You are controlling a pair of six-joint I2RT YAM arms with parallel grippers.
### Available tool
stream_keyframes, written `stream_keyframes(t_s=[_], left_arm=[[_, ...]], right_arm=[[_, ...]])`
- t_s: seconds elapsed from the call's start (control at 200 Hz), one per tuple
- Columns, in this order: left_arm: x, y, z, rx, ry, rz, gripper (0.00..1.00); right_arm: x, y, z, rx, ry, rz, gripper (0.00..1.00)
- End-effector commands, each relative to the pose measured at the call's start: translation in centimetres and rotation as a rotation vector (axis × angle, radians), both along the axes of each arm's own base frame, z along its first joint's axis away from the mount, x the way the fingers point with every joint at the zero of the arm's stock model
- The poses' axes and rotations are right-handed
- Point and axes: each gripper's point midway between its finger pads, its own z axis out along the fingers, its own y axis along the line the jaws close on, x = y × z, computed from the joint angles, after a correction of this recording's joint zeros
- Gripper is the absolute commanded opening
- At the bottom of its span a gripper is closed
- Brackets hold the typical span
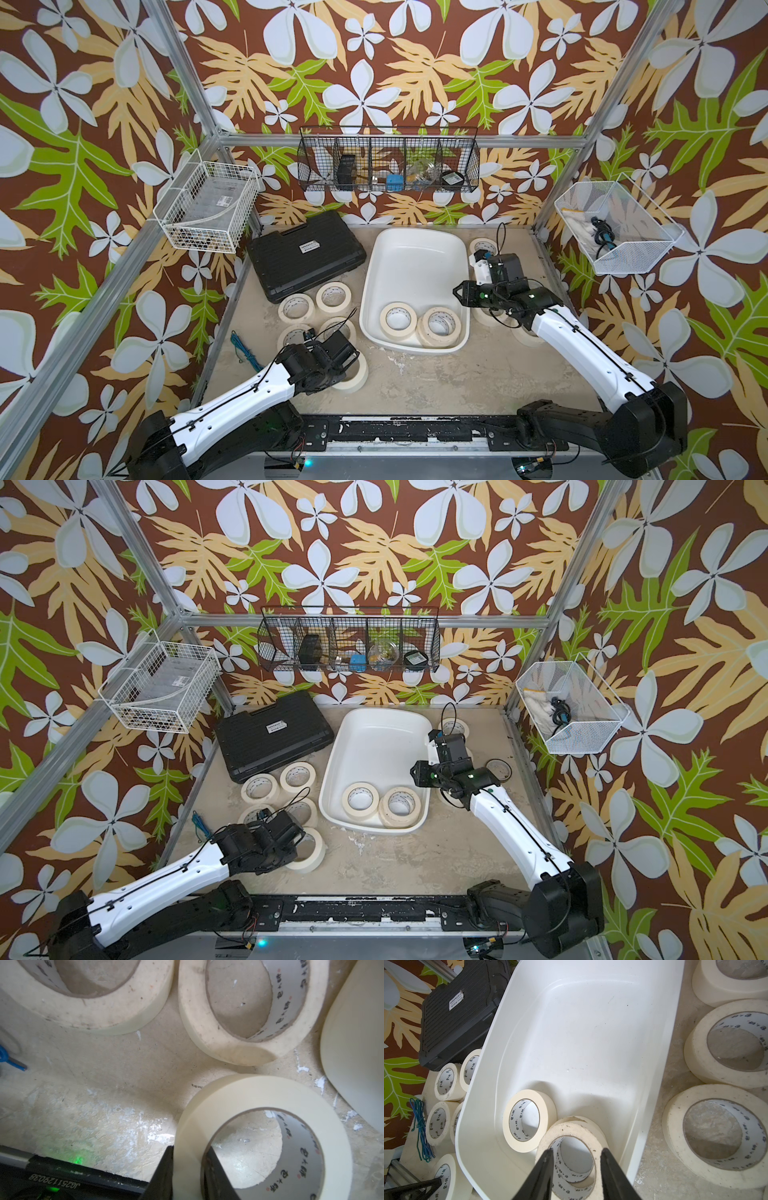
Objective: Take out the art tape in the storage box
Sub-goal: Place the art tape at the center of the board.
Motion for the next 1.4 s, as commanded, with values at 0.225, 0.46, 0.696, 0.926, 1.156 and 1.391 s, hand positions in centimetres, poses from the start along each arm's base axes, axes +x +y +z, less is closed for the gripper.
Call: stream_keyframes(t_s=[0.225,0.46,0.696,0.926,1.156,1.391], left_arm=[[0.8,0.8,-1.5,0.086,-0.014,0.012,0.02],[1.0,1.2,-2.4,0.141,0.002,0.022,0.06],[1.4,1.3,-1.7,0.146,-0.023,0.020,0.22],[1.8,1.1,-0.3,0.149,-0.036,0.004,0.33],[1.7,0.9,-0.4,0.149,-0.023,-0.005,0.37],[3.5,-0.5,2.2,0.108,-0.106,-0.062,0.45]], right_arm=[[0.0,0.6,0.7,0.022,-0.022,0.016,0.41],[-1.2,2.0,1.7,0.015,-0.030,0.064,0.41],[-3.3,3.6,0.7,-0.013,-0.013,0.100,0.42],[-4.9,5.1,-1.6,-0.028,0.023,0.122,0.42],[-5.7,5.6,-3.3,-0.047,0.055,0.127,0.42],[-5.8,5.8,-3.2,-0.058,0.046,0.118,0.42]])
